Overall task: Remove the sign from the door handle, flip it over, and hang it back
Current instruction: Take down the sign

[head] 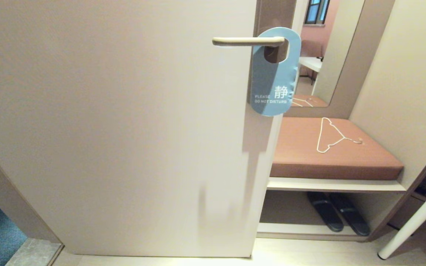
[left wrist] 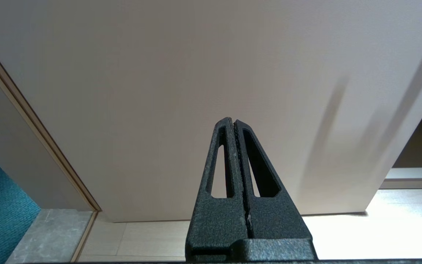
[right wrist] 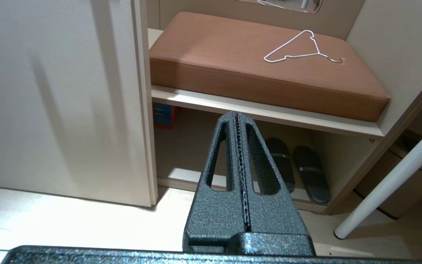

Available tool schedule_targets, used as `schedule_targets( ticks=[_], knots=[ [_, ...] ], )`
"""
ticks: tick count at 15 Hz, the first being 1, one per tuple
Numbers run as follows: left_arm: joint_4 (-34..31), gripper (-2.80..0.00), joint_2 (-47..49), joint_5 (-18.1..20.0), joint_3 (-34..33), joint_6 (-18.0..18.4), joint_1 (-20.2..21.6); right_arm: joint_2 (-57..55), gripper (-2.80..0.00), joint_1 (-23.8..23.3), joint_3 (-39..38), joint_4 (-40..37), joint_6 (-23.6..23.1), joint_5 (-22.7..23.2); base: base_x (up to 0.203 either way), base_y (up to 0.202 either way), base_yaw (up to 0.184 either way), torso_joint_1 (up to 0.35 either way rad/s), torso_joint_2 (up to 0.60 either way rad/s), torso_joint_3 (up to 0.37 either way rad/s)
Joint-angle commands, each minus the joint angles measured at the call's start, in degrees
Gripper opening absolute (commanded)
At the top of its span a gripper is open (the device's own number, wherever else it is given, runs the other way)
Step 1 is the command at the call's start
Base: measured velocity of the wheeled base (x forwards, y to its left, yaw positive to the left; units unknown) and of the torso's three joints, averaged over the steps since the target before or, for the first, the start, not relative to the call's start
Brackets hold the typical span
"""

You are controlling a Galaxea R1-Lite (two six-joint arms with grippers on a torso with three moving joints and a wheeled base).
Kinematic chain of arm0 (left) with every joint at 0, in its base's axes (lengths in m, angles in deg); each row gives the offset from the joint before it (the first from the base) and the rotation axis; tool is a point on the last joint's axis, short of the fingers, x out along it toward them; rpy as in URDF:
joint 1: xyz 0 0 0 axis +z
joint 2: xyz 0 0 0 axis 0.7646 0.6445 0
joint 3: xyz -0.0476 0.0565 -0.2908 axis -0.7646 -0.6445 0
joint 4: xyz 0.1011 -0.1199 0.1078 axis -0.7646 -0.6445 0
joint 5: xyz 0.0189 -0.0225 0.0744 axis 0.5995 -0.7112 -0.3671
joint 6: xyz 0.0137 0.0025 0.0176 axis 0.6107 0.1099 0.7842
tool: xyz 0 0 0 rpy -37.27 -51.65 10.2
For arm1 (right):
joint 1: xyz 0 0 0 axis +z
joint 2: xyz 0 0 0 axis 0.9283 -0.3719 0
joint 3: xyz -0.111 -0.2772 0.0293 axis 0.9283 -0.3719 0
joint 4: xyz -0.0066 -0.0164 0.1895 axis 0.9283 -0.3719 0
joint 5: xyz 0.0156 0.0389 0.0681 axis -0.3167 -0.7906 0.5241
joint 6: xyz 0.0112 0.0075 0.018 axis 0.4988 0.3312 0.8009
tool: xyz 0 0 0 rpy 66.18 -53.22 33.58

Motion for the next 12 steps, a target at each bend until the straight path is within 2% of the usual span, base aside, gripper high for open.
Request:
schedule_targets(
  ticks=[1, 12],
  knots=[
    [0.0, -2.80, 0.1, 0.0, 0.0, 0.0, 0.1, -0.1, -2.80, 0.0, 0.0, 0.0, 0.0, 0.0, 0.000, 0.000, 0.000, 0.000, 0.00, 0.000],
    [0.0, -2.80, 0.1, 0.0, 0.0, 0.0, 0.0, -0.1, -2.80, 0.0, 0.1, 0.0, 1.0, -0.1, 0.000, 0.000, 0.000, 0.000, 0.00, 0.000]
  ],
)
